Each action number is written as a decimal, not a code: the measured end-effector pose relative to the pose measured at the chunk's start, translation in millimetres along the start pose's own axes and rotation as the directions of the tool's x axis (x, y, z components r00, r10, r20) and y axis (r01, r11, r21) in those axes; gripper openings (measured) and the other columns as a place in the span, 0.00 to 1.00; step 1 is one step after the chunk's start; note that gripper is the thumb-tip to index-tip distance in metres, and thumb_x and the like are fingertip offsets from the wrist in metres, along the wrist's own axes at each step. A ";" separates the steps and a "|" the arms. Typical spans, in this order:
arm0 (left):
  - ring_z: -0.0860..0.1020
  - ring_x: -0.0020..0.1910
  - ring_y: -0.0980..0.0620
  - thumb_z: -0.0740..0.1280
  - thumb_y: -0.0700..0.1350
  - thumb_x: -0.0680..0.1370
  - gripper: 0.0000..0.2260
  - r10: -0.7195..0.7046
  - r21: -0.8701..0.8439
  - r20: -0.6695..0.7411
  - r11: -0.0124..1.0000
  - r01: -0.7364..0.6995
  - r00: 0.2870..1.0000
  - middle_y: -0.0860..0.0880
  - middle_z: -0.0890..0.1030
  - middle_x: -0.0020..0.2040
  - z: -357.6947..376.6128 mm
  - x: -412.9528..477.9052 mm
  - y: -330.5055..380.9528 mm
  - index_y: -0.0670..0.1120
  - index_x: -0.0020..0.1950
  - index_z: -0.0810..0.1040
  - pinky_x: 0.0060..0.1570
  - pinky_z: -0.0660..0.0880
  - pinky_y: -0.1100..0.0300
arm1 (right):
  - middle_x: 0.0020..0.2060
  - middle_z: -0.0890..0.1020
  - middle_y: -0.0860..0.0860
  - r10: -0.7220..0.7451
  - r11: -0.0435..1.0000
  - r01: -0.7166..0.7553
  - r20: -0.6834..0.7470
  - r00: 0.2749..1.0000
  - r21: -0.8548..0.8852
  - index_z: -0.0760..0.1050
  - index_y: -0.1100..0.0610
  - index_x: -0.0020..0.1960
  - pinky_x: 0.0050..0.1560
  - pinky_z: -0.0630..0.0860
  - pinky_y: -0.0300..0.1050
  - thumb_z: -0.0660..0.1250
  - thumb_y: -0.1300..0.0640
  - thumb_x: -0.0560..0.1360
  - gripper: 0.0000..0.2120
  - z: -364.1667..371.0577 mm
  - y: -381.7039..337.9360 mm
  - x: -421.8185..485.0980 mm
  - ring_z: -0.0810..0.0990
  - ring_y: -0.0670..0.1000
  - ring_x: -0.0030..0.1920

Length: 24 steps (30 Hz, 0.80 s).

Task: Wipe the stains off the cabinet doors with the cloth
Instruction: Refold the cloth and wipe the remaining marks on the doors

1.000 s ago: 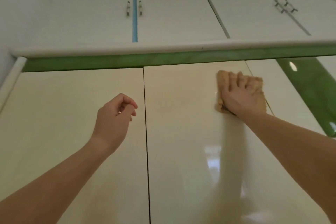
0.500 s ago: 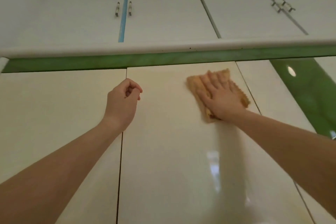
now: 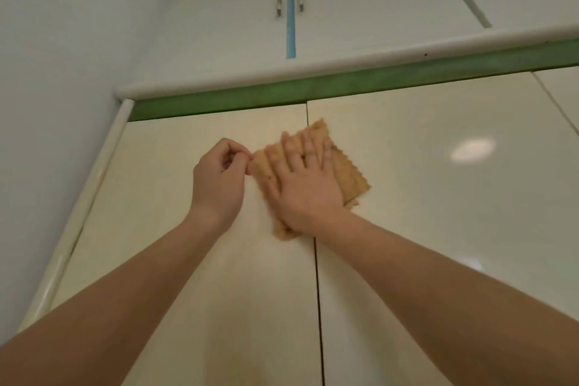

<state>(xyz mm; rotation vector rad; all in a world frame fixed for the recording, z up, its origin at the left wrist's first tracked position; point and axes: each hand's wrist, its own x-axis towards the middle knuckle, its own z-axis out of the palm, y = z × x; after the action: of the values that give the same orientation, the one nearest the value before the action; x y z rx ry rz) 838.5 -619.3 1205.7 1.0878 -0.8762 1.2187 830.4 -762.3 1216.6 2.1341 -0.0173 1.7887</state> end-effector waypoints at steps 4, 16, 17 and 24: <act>0.75 0.34 0.50 0.62 0.39 0.79 0.09 -0.029 0.061 0.000 0.998 0.029 1.000 0.50 0.79 0.36 -39.5 6.7 -22.0 0.47 0.42 0.79 0.38 0.72 0.55 | 0.83 0.53 0.53 -0.523 0.850 0.525 0.172 0.835 0.037 0.54 0.48 0.83 0.79 0.34 0.64 0.44 0.38 0.83 0.30 25.9 -100.8 -45.5 0.37 0.59 0.82; 0.72 0.35 0.52 0.61 0.38 0.79 0.08 -0.110 -0.029 0.038 0.993 0.111 0.993 0.51 0.78 0.35 -177.9 33.9 -67.0 0.45 0.44 0.78 0.40 0.69 0.56 | 0.84 0.42 0.53 0.630 0.773 -0.629 0.014 0.776 0.080 0.41 0.48 0.84 0.80 0.39 0.65 0.36 0.38 0.81 0.33 -32.9 22.4 31.3 0.39 0.59 0.83; 0.72 0.35 0.53 0.61 0.38 0.79 0.07 -0.133 -0.036 0.024 0.990 0.134 0.991 0.51 0.78 0.35 -192.4 35.5 -73.4 0.44 0.45 0.78 0.39 0.69 0.57 | 0.84 0.42 0.54 0.633 0.771 -0.631 0.006 0.774 0.086 0.42 0.49 0.84 0.80 0.38 0.65 0.38 0.40 0.83 0.32 -27.1 -11.4 46.7 0.39 0.60 0.83; 0.72 0.30 0.56 0.59 0.35 0.80 0.08 -0.165 -0.086 -0.177 0.985 0.152 0.970 0.51 0.78 0.33 -257.7 35.2 -102.9 0.47 0.48 0.73 0.34 0.71 0.64 | 0.84 0.44 0.51 -0.088 0.994 0.084 0.055 0.995 0.072 0.44 0.48 0.84 0.80 0.35 0.61 0.39 0.41 0.84 0.30 50.3 -288.8 94.5 0.37 0.55 0.83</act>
<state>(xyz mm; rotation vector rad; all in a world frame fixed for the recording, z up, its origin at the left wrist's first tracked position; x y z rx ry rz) 935.4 -362.6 1151.4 0.9520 -0.6735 1.1255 964.7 -485.3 1224.9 2.1992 0.1228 1.7022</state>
